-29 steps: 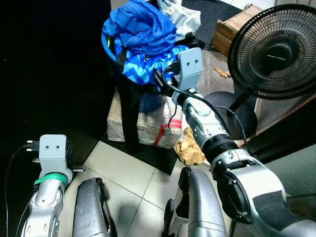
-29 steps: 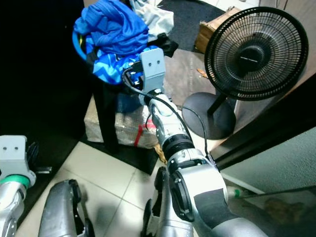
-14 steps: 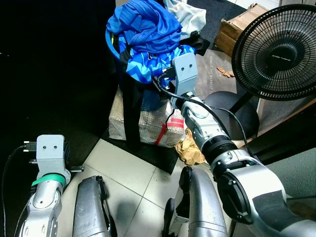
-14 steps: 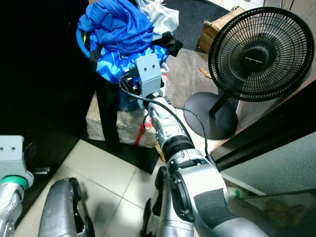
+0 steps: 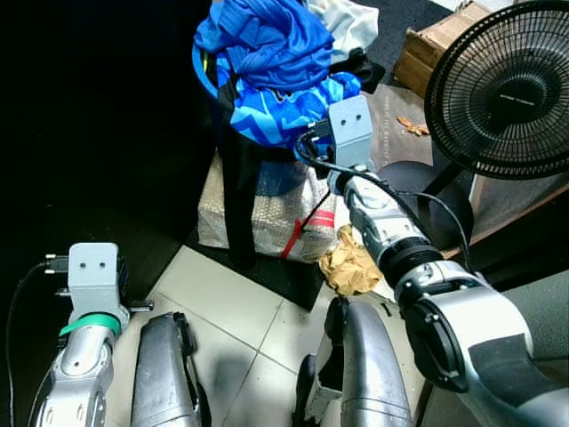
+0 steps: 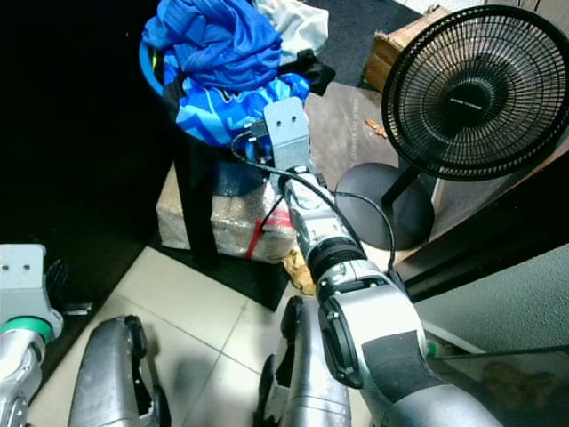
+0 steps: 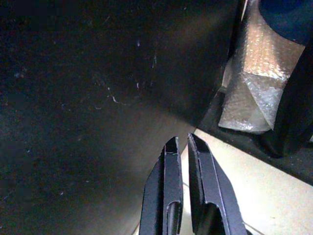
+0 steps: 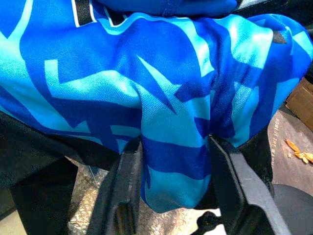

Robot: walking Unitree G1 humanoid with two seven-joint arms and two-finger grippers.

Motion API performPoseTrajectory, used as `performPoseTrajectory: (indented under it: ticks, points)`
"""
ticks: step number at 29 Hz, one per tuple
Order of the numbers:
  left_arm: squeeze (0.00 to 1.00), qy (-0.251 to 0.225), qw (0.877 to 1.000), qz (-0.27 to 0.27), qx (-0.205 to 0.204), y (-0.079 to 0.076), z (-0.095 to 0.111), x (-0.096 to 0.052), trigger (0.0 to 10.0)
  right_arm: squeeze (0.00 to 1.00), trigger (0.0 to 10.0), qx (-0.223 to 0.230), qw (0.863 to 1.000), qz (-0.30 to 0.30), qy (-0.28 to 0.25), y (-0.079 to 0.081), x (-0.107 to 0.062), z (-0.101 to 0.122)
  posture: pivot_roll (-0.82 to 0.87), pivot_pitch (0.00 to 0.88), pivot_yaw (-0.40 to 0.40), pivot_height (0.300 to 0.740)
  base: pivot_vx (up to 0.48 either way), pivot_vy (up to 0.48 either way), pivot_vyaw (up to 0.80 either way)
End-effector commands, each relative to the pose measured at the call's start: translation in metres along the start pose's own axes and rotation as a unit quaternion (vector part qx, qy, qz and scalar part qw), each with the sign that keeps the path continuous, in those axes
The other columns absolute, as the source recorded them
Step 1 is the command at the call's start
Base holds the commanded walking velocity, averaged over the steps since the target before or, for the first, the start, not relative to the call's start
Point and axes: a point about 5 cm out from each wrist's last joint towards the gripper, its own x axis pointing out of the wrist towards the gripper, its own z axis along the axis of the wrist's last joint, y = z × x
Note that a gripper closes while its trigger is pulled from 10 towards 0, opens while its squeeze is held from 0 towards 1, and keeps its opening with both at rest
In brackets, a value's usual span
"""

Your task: Clothes washing

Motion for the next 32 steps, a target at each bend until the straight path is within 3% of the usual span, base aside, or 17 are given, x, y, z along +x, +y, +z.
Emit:
performPoseTrajectory:
  ticks: [1,14,15,17,21,23,27,28,29,30,32]
  points:
    - [0.0,0.019,1.0,0.0,0.002,0.0,-0.008,-0.004,10.0,0.0,0.0,0.009,1.0,-0.007,0.01,-0.001,-0.002,-0.007,0.17,0.319,-0.083,0.445,0.0,0.0,0.0]
    - [0.0,0.025,1.0,-0.002,0.004,-0.001,-0.009,-0.005,10.0,0.0,0.0,0.041,0.999,-0.014,-0.031,-0.005,0.0,0.006,0.17,0.318,-0.078,0.445,0.0,0.0,0.0]
    - [0.0,0.027,1.0,-0.002,0.005,-0.001,-0.01,-0.004,10.0,0.0,0.0,0.054,0.997,-0.016,-0.059,-0.008,0.002,0.017,0.17,0.315,-0.076,0.445,0.0,0.0,0.0]
    - [0.0,0.027,1.0,-0.002,0.005,-0.001,-0.01,-0.004,10.0,0.0,0.0,0.054,0.997,-0.016,-0.059,-0.008,0.002,0.017,0.17,0.315,-0.076,0.445,0.0,0.0,0.0]
    - [0.0,0.027,1.0,-0.002,0.007,-0.001,-0.01,-0.001,10.0,0.0,0.0,0.07,0.991,-0.027,-0.109,-0.015,0.003,0.035,0.17,0.3,-0.072,0.445,0.0,0.0,0.0]
    - [0.0,0.023,1.0,-0.002,0.008,0.0,-0.008,0.004,10.0,0.0,0.0,0.084,0.98,-0.038,-0.176,-0.023,0.001,0.057,0.17,0.279,-0.066,0.445,0.0,0.0,0.0]
    - [0.0,0.02,1.0,-0.002,0.008,0.0,-0.006,0.008,10.0,0.0,0.0,0.089,0.973,-0.044,-0.207,-0.028,-0.002,0.067,0.16,0.259,-0.058,0.445,0.0,0.0,0.0]
    - [0.0,0.017,1.0,-0.004,0.008,0.0,-0.004,0.012,10.0,0.0,7.9,0.091,0.969,-0.047,-0.227,-0.032,-0.005,0.073,0.16,0.239,-0.051,0.445,0.0,0.0,0.0]
    - [0.0,0.017,1.0,-0.004,0.008,0.0,-0.004,0.012,10.0,0.0,7.9,0.091,0.969,-0.047,-0.227,-0.032,-0.005,0.073,0.16,0.239,-0.051,0.445,0.0,0.0,0.0]
    - [0.0,0.014,1.0,-0.006,0.009,-0.001,-0.002,0.016,10.0,0.0,10.0,0.089,0.962,-0.051,-0.253,-0.037,-0.01,0.082,0.15,0.226,-0.045,0.445,0.0,0.0,0.0]
    - [0.0,0.011,1.0,-0.008,0.009,-0.001,-0.001,0.019,10.0,0.0,10.0,0.086,0.957,-0.053,-0.273,-0.042,-0.015,0.09,0.14,0.217,-0.042,0.445,0.0,0.0,0.0]
